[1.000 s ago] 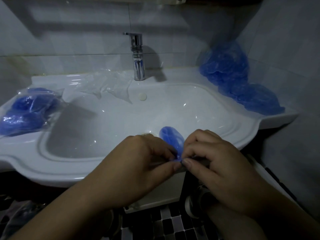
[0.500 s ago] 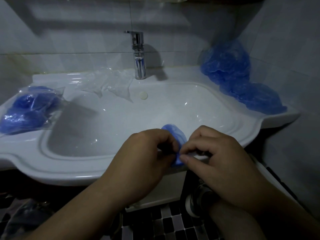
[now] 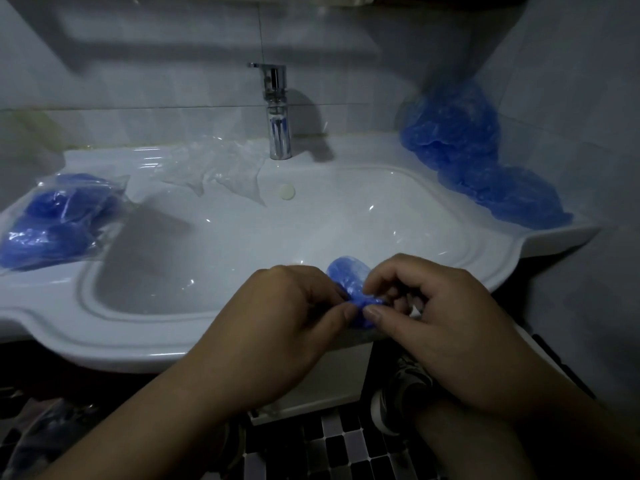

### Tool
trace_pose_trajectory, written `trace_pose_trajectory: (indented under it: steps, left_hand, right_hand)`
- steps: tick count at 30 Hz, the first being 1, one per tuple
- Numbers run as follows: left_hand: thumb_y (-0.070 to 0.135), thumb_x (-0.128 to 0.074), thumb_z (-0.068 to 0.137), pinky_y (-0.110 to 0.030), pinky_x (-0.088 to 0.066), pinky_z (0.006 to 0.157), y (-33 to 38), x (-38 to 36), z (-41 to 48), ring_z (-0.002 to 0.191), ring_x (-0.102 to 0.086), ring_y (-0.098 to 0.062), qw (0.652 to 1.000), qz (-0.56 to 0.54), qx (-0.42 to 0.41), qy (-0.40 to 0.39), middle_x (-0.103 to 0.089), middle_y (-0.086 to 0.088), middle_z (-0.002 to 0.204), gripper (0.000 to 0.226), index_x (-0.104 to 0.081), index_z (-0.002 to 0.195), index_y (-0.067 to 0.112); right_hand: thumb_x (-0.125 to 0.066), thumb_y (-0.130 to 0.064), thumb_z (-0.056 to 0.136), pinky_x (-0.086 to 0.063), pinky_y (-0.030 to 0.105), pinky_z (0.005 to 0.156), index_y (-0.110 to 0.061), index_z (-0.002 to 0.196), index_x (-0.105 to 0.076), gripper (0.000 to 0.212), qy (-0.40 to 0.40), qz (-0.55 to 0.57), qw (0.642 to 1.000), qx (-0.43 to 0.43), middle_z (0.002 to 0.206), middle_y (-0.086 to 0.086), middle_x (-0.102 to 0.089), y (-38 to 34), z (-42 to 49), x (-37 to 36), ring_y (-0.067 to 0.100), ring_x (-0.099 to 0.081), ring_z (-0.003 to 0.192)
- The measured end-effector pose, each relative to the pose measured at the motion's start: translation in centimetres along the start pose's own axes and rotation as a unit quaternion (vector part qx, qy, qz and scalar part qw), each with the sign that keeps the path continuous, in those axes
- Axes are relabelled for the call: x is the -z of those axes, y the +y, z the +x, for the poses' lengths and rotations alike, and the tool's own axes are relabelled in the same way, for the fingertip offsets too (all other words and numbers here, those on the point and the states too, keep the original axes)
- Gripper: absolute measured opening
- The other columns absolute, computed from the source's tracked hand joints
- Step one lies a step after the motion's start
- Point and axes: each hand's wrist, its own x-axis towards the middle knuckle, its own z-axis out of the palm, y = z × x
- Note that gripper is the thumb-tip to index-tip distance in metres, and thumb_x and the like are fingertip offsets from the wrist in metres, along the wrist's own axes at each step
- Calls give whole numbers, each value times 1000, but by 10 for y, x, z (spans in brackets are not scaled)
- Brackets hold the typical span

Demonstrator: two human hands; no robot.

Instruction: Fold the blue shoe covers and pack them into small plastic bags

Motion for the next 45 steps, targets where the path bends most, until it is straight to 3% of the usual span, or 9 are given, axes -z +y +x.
trace_pose_trajectory:
  steps: [4,8,16,22,30,33,39,42,45]
  left_hand:
    - [36,-68,80,-22,-49,64,2,-6,3,72,-63,0,997,-19,54,44,-68,17,75,3,-68,81,33]
    - [25,-73,79,-12,-39,55,4,-9,4,67,-59,-1,997,9,56,51,-64,15,68,9,-66,77,30]
    - [64,-63,69,-13,-41,63,1,-3,-3,75,-57,0,998,67,2,10,-59,17,81,32,-68,83,35]
    - [44,-68,78,-15,-38,61,3,-1,-1,76,-55,-4,997,48,42,45,-59,13,74,9,-68,78,35]
    - [44,-51,92,-28,-32,61,3,-9,4,77,-50,-10,989,88,118,33,-49,8,80,27,-67,77,28]
    - [42,-49,93,-30,-28,61,1,-12,7,78,-49,-16,985,109,127,39,-46,6,78,32,-59,67,28]
    - [43,-65,82,-28,-42,70,-1,-16,7,85,-50,-9,986,71,121,90,-47,13,88,14,-54,82,34]
    - [41,-63,79,-26,-47,76,-1,-13,4,91,-55,-3,994,39,65,78,-57,17,94,9,-67,87,38]
    - [65,-57,68,-18,-48,74,-1,-4,-3,87,-60,5,998,19,32,45,-63,21,88,33,-70,84,40]
  right_hand:
    - [-73,-20,81,-44,11,57,-30,80,-62,14,17,10,999,-29,71,-5,-59,-2,2,-6,9,-56,63]
    - [-71,-28,82,-46,18,62,-29,75,-68,8,40,-86,995,-7,72,-10,-57,3,4,-9,6,-57,71]
    - [-67,-46,80,-48,28,69,-31,93,-74,21,-41,-126,991,34,85,-14,-53,3,2,1,4,-55,84]
    - [-54,-39,89,-47,31,68,-27,81,-69,21,-52,-60,997,17,82,-10,-55,3,4,2,10,-57,81]
    - [-75,-30,77,-46,15,61,-30,77,-63,13,67,-71,995,-33,73,-11,-57,0,9,-11,6,-56,73]
    - [-71,-24,84,-47,16,71,-32,89,-71,9,34,-85,996,7,87,-15,-57,1,10,-13,4,-58,85]
    - [-62,-51,79,-46,26,77,-35,98,-66,25,-62,-129,989,21,94,-18,-52,-3,9,-9,2,-51,93]
    - [-74,-42,73,-47,26,79,-36,96,-65,25,-72,-150,986,31,97,-18,-51,-4,9,-7,2,-49,94]
    - [-78,-27,75,-50,31,76,-34,87,-66,19,-63,-104,992,33,91,-16,-56,-2,7,-5,5,-55,91]
